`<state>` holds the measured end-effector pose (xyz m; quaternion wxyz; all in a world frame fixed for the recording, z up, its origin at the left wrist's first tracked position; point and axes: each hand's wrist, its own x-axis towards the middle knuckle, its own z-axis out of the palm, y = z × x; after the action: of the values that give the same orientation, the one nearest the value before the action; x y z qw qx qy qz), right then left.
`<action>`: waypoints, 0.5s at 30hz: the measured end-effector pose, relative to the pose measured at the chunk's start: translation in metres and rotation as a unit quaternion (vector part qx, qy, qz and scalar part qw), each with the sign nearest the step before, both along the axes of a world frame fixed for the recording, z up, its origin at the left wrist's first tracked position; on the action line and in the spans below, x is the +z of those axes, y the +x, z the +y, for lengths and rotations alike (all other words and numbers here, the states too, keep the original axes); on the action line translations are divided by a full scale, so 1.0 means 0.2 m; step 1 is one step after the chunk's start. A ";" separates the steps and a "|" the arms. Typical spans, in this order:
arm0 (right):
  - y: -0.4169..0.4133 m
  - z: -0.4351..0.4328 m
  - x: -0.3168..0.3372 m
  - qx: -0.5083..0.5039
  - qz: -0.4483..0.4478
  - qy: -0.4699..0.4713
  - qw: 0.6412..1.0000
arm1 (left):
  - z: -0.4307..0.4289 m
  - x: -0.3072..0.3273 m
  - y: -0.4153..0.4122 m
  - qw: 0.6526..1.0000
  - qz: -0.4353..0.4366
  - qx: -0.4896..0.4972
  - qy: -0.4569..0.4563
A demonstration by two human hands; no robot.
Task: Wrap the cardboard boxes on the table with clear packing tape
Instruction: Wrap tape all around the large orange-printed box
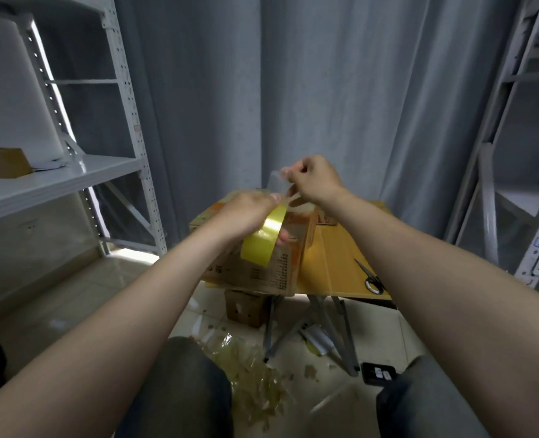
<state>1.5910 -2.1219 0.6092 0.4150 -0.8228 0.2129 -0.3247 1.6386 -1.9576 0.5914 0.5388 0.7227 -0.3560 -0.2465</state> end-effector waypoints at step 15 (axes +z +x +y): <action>0.21 -0.19 -0.21 -0.022 0.093 -0.045 0.994 | 0.06 -0.22 0.08 0.972 0.183 -0.005 0.144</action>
<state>1.6324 -2.1600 0.5676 0.3484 -0.8623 0.2539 -0.2656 1.6556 -1.9454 0.5479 0.4835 0.7339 -0.2153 -0.4257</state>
